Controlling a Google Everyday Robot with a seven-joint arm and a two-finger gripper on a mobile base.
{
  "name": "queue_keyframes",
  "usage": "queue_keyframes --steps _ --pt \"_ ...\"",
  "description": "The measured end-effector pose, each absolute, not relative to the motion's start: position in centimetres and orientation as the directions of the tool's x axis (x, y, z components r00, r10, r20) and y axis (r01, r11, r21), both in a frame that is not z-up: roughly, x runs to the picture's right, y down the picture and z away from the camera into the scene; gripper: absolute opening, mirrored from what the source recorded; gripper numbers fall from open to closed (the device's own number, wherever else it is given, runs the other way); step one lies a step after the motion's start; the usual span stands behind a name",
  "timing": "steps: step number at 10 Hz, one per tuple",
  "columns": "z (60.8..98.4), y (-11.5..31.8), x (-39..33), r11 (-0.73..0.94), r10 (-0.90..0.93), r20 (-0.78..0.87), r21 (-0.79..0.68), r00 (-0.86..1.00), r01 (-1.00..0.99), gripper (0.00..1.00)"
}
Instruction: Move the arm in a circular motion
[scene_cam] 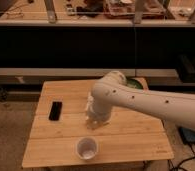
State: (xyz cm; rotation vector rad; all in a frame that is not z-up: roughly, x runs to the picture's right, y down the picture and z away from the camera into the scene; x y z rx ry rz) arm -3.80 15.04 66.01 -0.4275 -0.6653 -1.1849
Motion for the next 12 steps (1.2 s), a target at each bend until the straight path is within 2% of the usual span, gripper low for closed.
queue_keyframes --steps 3,6,9,12 --pt "69.9 13.4 -12.8 0.272 -0.726 0.686 0.217 0.052 0.938 0.09" --pt "75.5 8.5 -14.7 0.244 -0.776 0.631 0.278 0.016 0.929 0.09" --pt "80.1 0.5 -10.0 0.243 -0.838 0.539 0.24 0.079 0.94 0.09" --pt "80.5 -3.8 -1.4 0.268 -0.863 0.473 0.126 0.18 0.955 0.09"
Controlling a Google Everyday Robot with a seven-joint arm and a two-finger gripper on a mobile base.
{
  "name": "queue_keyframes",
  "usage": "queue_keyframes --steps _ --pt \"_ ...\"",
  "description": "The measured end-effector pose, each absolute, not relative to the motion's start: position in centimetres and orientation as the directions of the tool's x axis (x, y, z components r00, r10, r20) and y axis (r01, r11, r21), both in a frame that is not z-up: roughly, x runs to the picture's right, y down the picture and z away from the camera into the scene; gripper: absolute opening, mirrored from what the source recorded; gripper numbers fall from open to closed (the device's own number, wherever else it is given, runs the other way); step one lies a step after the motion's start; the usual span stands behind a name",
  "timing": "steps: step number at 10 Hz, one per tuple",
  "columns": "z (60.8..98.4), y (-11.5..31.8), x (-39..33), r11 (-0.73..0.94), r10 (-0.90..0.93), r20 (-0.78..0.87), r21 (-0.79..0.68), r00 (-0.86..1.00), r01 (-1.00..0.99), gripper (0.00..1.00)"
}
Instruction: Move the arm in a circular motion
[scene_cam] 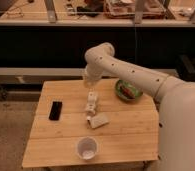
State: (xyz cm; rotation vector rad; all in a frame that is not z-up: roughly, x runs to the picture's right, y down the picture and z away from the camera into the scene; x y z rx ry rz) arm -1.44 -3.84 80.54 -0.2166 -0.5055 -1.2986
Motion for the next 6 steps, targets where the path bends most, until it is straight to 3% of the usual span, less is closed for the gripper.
queue_keyframes --steps 3,6 --pt "75.4 -3.1 9.8 0.323 -0.851 0.417 -0.064 0.32 0.944 0.09" --pt "68.5 2.2 14.8 0.336 -0.82 0.42 -0.197 0.389 0.921 0.09"
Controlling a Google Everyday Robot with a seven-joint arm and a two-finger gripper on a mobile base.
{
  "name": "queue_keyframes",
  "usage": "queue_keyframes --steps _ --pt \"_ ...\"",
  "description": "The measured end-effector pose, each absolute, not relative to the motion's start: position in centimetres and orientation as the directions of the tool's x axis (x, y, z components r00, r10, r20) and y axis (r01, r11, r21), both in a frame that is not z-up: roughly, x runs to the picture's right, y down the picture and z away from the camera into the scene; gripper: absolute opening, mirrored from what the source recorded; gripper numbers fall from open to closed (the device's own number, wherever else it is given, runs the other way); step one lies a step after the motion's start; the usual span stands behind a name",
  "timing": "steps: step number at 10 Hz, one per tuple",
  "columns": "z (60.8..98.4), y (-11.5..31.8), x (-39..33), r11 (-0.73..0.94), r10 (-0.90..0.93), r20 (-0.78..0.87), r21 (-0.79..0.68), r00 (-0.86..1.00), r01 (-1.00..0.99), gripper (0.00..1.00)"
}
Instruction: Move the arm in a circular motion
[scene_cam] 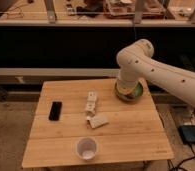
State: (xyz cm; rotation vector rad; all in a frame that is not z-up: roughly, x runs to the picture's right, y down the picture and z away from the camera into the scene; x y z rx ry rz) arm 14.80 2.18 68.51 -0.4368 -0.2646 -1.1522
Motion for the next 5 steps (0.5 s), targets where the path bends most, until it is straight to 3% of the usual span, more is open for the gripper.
queue_keyframes --steps 3,5 --pt "63.3 9.2 13.8 0.329 -0.774 0.482 -0.247 0.41 0.911 0.09" --pt "62.2 12.5 8.1 0.297 -0.754 0.561 -0.173 0.341 0.939 0.09"
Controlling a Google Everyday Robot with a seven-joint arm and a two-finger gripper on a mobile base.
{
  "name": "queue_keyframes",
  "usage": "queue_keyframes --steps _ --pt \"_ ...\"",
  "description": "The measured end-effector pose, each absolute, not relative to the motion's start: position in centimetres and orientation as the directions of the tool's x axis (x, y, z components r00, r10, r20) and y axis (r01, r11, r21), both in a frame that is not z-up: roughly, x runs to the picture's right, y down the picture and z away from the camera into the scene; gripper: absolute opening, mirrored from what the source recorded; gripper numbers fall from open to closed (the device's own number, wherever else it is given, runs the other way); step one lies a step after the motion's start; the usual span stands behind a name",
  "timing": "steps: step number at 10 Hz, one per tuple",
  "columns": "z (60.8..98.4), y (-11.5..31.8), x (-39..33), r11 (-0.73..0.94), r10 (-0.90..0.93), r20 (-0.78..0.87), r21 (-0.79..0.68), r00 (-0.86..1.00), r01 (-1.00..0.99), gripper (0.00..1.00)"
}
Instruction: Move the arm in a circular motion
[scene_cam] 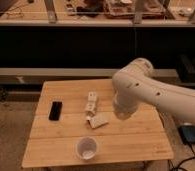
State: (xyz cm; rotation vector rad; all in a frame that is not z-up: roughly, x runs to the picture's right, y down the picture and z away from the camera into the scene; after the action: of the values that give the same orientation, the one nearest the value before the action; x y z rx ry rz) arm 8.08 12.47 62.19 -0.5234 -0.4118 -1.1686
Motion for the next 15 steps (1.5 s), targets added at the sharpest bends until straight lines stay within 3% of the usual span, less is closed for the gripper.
queue_keyframes --steps 4,7,11,15 --pt "64.6 13.1 -7.5 0.261 -0.754 0.645 0.116 0.128 0.958 0.09" --pt "71.7 8.9 -12.0 0.254 -0.793 0.605 0.222 0.071 0.941 0.09" --pt "79.4 1.1 -8.2 0.211 -0.839 0.537 0.184 0.081 0.96 0.09" --pt "79.1 -4.0 1.2 0.203 -0.861 0.481 0.022 0.167 0.979 0.09"
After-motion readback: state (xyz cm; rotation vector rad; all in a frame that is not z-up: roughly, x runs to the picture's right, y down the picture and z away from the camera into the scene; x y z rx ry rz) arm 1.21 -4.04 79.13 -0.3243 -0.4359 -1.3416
